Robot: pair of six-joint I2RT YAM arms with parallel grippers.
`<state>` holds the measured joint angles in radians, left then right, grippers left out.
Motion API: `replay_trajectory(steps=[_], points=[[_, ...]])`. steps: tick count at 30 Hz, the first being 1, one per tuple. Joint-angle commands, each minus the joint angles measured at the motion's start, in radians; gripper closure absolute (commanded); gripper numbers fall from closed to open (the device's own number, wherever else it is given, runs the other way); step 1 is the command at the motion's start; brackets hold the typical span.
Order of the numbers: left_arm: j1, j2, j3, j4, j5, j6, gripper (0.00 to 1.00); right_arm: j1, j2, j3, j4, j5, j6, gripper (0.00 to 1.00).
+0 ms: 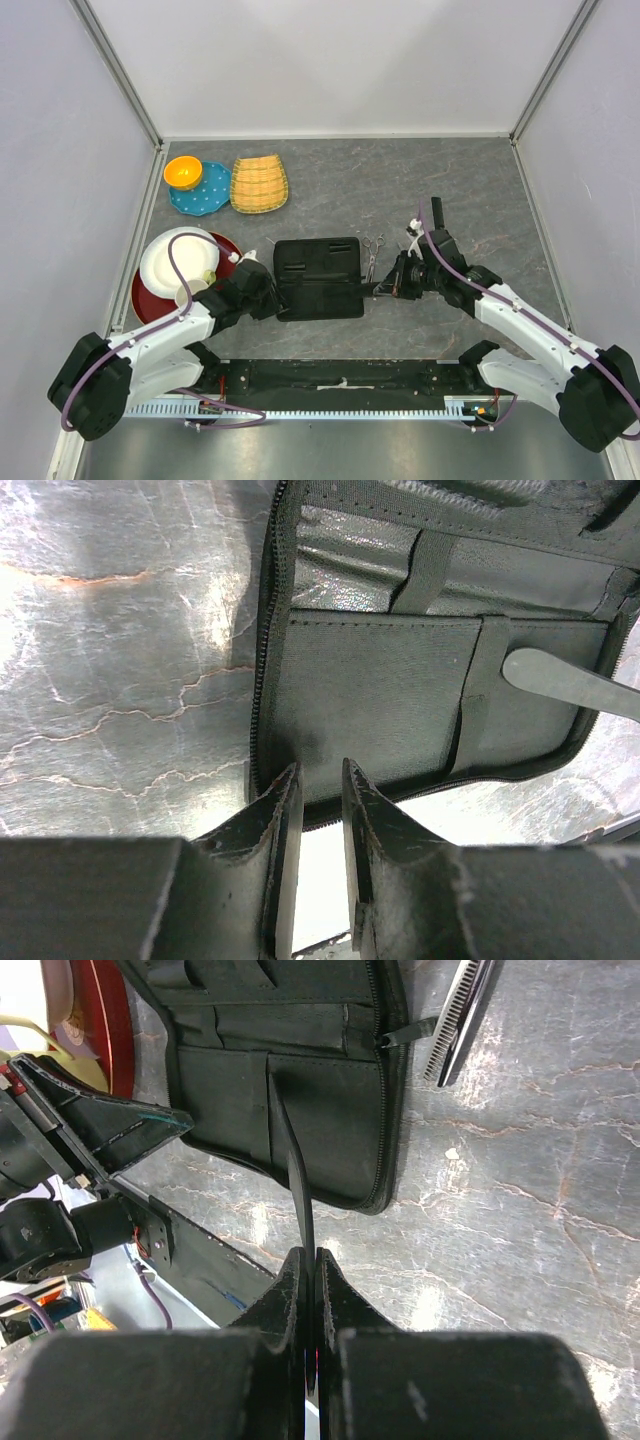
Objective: Sort the hair-cutting tools
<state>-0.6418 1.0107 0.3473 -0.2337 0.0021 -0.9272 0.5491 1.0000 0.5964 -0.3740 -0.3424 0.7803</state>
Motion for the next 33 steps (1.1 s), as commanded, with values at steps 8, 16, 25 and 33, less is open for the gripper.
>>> replay_trajectory(steps=[8, 16, 25, 33], points=[[-0.004, 0.031, 0.032, -0.032, -0.051, 0.011, 0.72, -0.018, 0.034, -0.021, 0.003, -0.033, -0.046, 1.0], [-0.002, 0.028, 0.035, -0.026, -0.044, 0.011, 0.72, -0.017, 0.101, -0.083, 0.147, -0.047, -0.013, 1.0], [-0.004, 0.055, 0.05, -0.024, -0.039, 0.024, 0.72, -0.018, 0.233, -0.098, 0.305, -0.046, -0.016, 1.0], [-0.004, 0.063, 0.053, -0.019, -0.037, 0.03, 0.73, -0.015, 0.419, -0.057, 0.498, -0.148, -0.03, 1.0]])
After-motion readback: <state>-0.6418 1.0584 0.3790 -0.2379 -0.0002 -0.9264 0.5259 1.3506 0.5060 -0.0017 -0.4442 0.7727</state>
